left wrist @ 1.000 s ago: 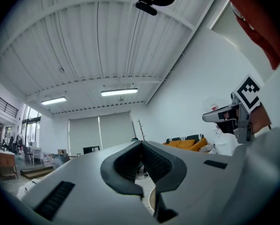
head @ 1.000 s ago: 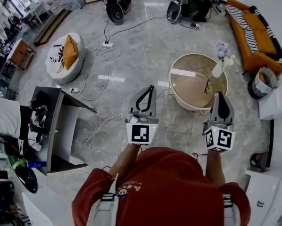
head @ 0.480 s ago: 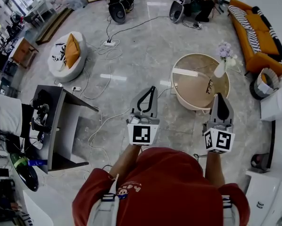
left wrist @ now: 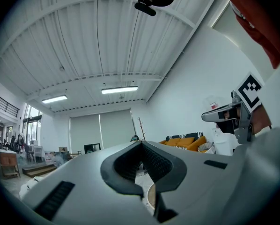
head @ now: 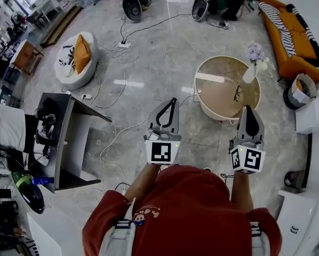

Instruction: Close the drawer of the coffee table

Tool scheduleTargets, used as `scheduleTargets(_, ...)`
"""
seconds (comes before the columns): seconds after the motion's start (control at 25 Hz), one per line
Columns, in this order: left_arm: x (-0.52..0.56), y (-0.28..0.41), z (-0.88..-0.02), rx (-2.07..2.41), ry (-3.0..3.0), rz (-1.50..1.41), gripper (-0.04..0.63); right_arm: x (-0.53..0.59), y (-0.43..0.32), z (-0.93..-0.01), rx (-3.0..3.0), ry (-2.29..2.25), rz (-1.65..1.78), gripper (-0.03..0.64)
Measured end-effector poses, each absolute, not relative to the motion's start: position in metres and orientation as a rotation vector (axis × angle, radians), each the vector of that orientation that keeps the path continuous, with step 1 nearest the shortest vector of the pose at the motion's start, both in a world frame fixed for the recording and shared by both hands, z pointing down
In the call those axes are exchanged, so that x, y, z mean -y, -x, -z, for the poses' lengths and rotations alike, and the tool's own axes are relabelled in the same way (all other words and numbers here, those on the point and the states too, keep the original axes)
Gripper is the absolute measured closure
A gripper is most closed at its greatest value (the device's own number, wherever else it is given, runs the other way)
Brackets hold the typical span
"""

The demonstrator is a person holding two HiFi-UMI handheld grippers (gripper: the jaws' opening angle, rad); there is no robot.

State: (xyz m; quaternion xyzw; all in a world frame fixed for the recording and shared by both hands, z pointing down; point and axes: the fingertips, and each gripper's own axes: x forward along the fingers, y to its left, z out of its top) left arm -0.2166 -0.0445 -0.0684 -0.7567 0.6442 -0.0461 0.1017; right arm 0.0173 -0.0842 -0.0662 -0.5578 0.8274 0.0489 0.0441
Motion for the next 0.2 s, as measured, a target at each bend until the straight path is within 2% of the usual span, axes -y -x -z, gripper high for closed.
scheduleTargets(0.2, 0.0377, 0.2129, 0.0651, -1.901, 2.239, 0.153, 0.581, 0.0765, -0.0199, 0.0636, -2.524, 1.705, -0.147, 0.591)
